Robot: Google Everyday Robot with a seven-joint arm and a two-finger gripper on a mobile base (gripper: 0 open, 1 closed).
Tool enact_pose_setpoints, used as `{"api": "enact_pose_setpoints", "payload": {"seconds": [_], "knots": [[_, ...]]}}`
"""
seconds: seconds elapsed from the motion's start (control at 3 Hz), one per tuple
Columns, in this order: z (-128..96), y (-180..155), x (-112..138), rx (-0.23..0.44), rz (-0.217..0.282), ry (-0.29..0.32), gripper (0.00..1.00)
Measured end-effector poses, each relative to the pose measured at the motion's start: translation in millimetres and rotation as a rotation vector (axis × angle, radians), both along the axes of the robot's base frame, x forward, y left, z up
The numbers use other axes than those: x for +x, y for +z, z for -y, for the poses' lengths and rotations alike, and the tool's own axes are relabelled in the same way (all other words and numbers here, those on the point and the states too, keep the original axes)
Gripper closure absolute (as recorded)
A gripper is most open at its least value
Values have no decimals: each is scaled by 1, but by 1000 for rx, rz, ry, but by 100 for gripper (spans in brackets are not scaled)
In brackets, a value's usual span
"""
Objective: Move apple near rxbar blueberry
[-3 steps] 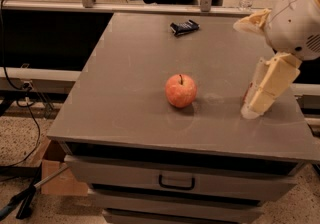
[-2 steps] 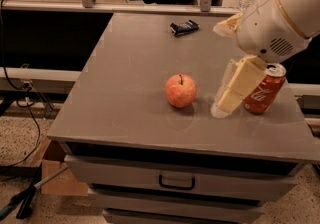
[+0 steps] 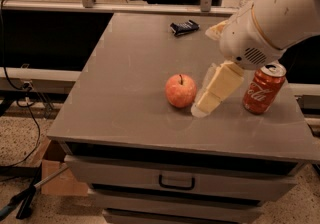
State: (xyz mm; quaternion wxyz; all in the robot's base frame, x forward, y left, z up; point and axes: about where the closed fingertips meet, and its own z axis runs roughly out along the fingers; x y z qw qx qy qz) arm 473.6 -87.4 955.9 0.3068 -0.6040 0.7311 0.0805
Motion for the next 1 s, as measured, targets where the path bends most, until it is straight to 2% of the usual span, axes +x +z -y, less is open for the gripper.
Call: {"api": "enact_pose_setpoints", "payload": {"seconds": [0.33, 0.67, 1.0], "knots": [[4, -14, 9, 4, -3, -33, 0], [10, -36, 28, -1, -12, -68, 0], [8, -62, 46, 6, -66, -91, 0]]}}
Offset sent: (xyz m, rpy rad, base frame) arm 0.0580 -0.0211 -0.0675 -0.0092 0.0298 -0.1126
